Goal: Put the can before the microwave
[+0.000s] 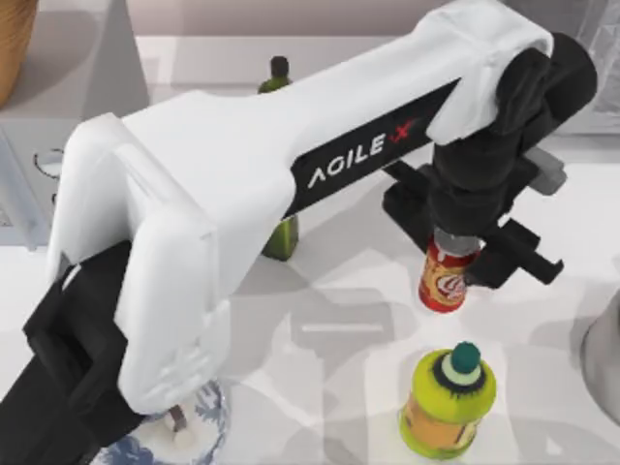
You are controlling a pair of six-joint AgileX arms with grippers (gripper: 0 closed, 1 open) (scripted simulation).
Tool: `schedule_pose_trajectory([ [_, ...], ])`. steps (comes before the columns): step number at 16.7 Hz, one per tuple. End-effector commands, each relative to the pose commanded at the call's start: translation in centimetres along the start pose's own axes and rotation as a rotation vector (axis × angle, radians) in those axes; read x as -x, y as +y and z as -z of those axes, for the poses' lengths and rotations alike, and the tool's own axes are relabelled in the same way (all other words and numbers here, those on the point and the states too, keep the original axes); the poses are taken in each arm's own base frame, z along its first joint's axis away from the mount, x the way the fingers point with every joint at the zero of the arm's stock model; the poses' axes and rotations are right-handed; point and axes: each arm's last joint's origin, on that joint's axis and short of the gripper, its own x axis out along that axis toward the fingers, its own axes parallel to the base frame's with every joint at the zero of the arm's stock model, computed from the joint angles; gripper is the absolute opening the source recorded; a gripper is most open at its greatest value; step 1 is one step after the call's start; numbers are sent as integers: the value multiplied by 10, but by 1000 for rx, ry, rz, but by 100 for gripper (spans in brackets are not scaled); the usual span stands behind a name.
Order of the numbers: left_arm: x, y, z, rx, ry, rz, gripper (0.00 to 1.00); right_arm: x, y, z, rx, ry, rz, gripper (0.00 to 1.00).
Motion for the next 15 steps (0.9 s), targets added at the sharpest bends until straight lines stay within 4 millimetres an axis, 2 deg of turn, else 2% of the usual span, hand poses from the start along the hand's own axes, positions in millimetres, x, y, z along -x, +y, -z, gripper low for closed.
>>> schedule_pose_trajectory([
  [4,3,3,1,-2,-2,1,0,0,0,0,0,0,0,100],
  [6,18,18,7,-7,-10,8,0,0,0,0,0,0,0,100],
  [8,44,45,20,-9,-26,15,0,0,0,0,0,0,0,100],
  [11,88,100,59,4,-43,20,0,0,0,0,0,0,0,100],
  [13,111,139,98,28,-36,18,0,0,0,0,0,0,0,100],
  [15,125,175,144,67,-16,15,0,0,0,0,0,0,0,100],
])
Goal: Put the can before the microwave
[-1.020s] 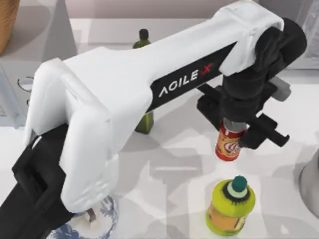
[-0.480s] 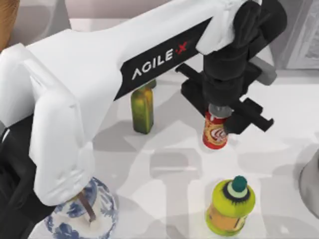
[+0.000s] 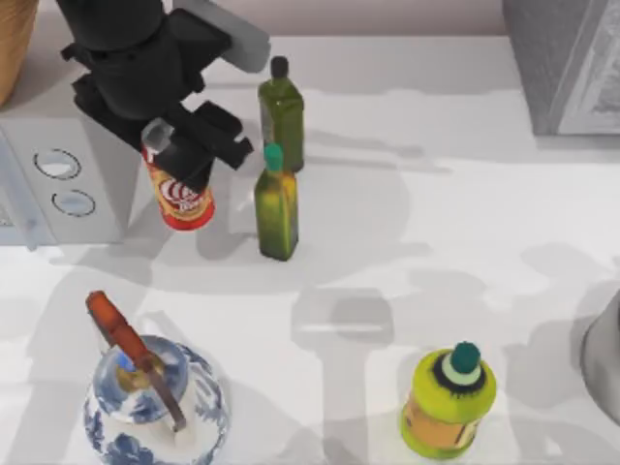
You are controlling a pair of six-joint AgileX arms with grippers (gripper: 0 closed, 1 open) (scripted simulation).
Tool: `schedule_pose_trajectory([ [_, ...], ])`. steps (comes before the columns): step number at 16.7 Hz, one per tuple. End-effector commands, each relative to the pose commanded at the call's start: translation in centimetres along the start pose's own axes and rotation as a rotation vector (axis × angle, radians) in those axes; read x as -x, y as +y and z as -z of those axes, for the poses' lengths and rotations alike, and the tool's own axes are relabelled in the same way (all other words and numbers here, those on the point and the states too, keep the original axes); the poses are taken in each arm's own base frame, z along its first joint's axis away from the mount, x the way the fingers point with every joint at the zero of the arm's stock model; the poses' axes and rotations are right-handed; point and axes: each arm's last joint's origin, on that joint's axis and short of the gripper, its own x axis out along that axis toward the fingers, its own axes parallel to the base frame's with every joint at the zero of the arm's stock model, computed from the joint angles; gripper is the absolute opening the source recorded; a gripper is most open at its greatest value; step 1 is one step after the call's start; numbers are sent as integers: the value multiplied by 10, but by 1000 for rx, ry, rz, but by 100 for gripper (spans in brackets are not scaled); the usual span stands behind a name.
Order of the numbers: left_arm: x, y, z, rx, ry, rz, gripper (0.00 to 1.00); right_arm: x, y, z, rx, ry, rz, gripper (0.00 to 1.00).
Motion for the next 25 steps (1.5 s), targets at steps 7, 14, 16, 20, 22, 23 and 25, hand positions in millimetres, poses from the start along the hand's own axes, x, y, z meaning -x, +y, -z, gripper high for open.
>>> schedule_pose_trajectory([
  [7,-16,88,165,267,94,22,0,0,0,0,0,0,0,100],
  [14,-54,145,279,639,32,-69,0,0,0,0,0,0,0,100],
  [16,-60,152,295,694,16,-96,0,0,0,0,0,0,0,100],
  [20,-62,155,301,714,9,-107,0,0,0,0,0,0,0,100],
  [22,-61,155,300,709,9,-110,0,0,0,0,0,0,0,100],
  [23,-61,155,300,709,9,-110,0,0,0,0,0,0,0,100],
  [25,-65,155,301,711,9,-109,0,0,0,0,0,0,0,100],
])
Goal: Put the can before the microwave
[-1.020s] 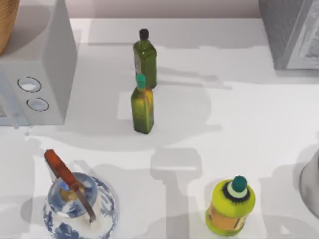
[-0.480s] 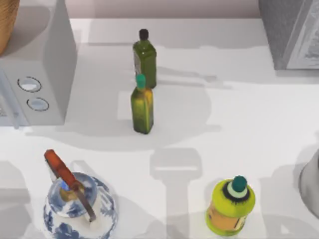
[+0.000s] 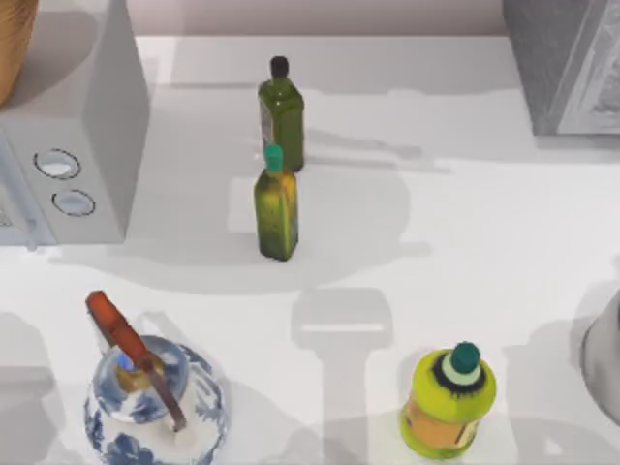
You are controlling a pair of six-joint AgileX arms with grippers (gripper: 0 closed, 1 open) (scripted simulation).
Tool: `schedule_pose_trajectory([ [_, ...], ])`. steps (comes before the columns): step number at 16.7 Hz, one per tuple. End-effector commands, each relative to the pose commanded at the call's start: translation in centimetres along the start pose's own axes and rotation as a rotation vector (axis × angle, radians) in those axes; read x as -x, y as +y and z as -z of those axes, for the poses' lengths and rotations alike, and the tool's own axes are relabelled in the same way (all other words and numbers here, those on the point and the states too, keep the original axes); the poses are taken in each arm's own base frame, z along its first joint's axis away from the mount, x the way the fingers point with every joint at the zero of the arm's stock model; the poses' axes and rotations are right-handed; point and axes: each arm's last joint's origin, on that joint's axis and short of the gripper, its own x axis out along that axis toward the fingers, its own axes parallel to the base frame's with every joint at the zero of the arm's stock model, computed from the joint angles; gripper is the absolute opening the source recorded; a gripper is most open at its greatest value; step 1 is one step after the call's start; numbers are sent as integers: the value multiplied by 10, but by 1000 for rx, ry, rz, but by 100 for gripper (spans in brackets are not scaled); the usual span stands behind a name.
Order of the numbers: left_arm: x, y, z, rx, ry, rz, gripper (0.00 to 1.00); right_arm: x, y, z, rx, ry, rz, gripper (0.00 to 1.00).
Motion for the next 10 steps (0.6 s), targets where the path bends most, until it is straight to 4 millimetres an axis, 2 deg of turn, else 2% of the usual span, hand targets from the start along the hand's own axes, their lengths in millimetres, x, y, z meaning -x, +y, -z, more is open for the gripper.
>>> schedule_pose_trajectory([
  [6,-5,0,0,3,1,2,0,0,0,0,0,0,0,100],
  [10,-5,0,0,3,1,2,30,0,0,0,0,0,0,100],
])
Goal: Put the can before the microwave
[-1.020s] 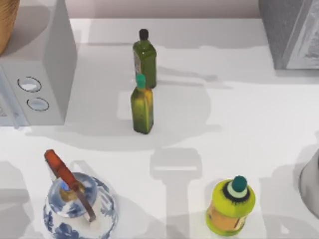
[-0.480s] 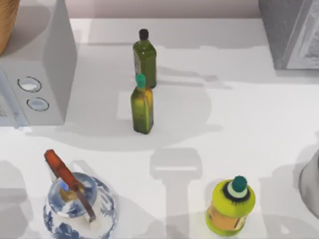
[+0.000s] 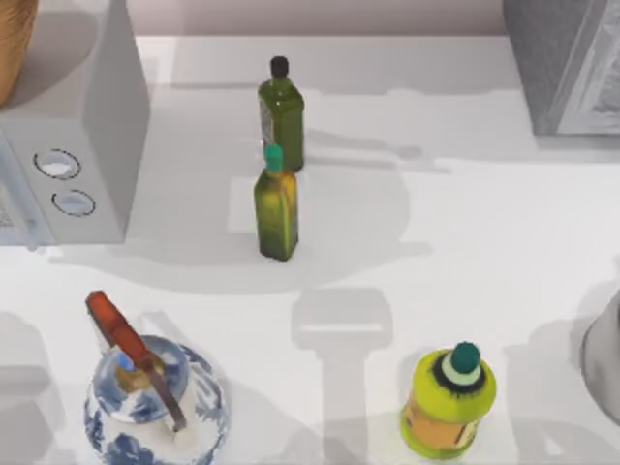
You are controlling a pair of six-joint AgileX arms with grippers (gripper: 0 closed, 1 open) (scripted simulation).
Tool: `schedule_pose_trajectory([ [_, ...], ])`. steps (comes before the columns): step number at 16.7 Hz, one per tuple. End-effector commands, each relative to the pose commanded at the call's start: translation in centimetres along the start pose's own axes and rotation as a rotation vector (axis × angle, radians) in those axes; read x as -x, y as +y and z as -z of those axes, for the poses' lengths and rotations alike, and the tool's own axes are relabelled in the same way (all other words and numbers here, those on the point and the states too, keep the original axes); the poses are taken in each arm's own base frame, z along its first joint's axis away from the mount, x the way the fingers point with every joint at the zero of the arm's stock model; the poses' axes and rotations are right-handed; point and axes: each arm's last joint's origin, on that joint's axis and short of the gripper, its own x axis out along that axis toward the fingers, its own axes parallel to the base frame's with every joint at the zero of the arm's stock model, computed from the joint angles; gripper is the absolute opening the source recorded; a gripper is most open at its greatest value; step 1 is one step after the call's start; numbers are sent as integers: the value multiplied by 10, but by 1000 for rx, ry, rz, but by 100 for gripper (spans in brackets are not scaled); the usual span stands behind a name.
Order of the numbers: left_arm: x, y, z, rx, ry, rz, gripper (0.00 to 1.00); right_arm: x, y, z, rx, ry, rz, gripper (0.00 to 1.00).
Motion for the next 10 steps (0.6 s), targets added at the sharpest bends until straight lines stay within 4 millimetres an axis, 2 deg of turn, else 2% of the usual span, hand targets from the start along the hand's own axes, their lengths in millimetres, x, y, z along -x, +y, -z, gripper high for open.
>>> schedule_pose_trajectory([
  [9,0,0,0,0,0,0,98,0,0,0,0,0,0,100],
  [10,0,0,0,0,0,0,100,0,0,0,0,0,0,100],
])
